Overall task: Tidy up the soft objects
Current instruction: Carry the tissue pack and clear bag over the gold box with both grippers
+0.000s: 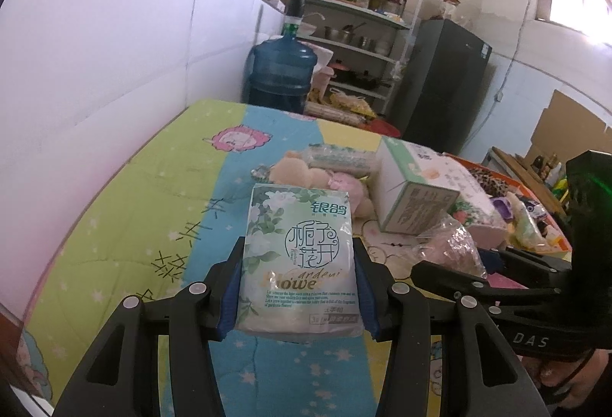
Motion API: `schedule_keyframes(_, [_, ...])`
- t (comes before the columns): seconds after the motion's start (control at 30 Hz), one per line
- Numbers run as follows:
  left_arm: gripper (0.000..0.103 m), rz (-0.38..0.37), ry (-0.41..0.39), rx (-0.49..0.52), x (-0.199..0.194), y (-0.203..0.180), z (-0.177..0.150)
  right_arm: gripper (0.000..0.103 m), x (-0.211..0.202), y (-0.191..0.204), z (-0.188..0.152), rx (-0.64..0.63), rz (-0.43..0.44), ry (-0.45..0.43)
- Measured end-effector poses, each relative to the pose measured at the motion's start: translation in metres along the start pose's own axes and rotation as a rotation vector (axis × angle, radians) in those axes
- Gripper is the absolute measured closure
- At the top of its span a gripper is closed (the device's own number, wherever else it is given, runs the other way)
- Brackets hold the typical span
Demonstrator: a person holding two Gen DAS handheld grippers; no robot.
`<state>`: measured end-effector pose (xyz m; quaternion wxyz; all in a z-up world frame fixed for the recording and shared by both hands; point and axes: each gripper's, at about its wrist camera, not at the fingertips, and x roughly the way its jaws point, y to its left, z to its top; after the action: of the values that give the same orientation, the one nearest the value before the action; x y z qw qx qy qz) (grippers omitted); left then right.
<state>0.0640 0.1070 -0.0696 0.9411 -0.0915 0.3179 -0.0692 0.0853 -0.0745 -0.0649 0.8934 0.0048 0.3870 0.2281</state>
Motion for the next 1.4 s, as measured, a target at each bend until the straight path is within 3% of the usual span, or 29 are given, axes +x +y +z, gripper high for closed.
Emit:
schedule_keyframes(0.47, [0.051, -0.103, -0.05, 0.094, -0.015, -0.065, 0.016, 0.047, -0.068, -0.032, -0.005, 0.082, -0.01, -0.129])
schedule_keyframes(1.07, [0.051, -0.285, -0.036, 0.227, 0.003, -0.194, 0.021, 0.047, -0.159, -0.145, -0.03, 0.252, -0.219, -0.279])
schedule_keyframes(1.4, [0.051, -0.324, 0.0, 0.278, 0.027, -0.251, 0.017, 0.047, -0.18, -0.199, -0.048, 0.326, -0.264, -0.312])
